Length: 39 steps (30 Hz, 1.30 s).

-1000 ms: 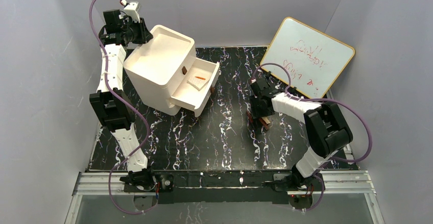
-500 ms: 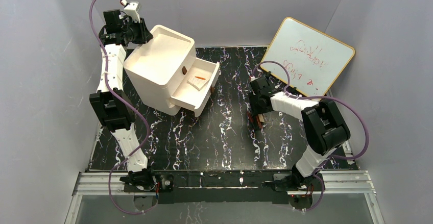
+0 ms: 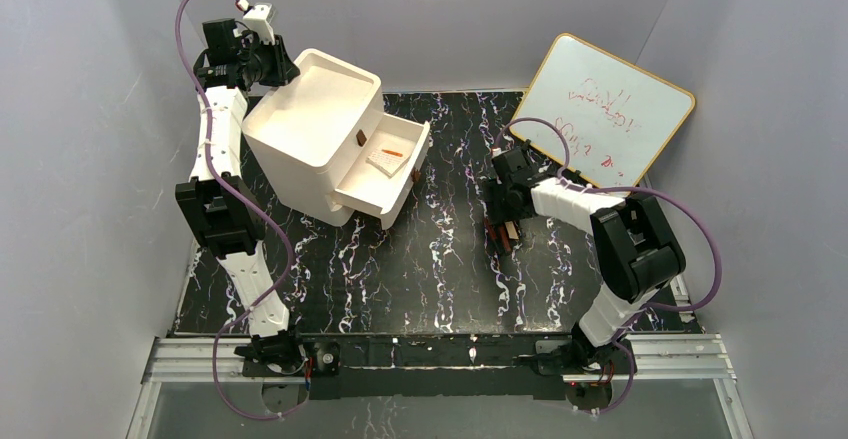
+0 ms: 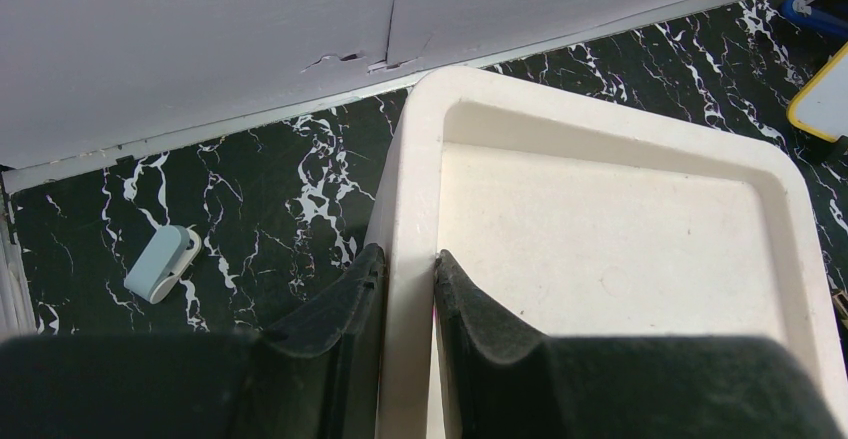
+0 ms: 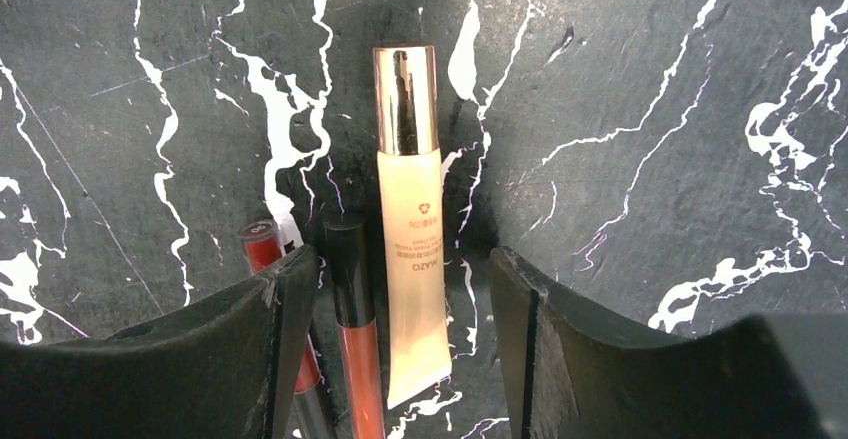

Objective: Organize the makeup

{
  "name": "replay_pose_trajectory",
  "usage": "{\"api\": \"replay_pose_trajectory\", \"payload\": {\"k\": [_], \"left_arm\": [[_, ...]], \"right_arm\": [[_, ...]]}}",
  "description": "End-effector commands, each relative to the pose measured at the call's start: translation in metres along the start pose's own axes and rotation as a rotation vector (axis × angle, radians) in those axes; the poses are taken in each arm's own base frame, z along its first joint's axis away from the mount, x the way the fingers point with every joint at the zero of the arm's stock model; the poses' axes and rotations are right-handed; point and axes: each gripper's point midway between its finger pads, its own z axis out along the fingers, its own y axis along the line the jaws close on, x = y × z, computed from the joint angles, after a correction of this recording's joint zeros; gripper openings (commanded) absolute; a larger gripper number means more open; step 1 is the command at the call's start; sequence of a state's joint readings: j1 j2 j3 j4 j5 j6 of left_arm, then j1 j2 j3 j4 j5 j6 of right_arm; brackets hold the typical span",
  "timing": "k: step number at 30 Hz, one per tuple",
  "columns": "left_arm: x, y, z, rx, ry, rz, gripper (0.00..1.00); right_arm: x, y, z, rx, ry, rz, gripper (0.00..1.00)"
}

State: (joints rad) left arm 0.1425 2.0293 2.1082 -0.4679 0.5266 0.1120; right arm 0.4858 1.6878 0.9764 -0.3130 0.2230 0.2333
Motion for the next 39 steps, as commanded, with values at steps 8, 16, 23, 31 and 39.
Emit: {"api": "replay_pose_trajectory", "payload": {"k": [8, 16, 23, 31, 39], "left_arm": [[0.065, -0.042, 0.007, 0.111, 0.225, -0.125, 0.0], [0.065, -0.042, 0.007, 0.11, 0.223, -0.122, 0.0], [0.066, -0.041, 0.009, 0.109, 0.226, -0.123, 0.0], [0.065, -0.041, 0.01, 0.111, 0.224, -0.124, 0.0], [0.064, -0.042, 0.009, 0.114, 0.221, -0.124, 0.0]], "right_arm": [[-0.023, 0.001, 0.01, -0.039, -0.026, 0.043, 0.67], [-0.042, 0.003, 0.024, -0.055, -0.041, 0.064, 0.61], [-0.026, -0.009, 0.027, 0.005, 0.007, 0.067, 0.43], [-0.023, -0.025, 0.024, 0.08, 0.013, 0.051, 0.01], [-0.107, -0.027, -0.032, 0.11, -0.125, 0.106, 0.01]]}}
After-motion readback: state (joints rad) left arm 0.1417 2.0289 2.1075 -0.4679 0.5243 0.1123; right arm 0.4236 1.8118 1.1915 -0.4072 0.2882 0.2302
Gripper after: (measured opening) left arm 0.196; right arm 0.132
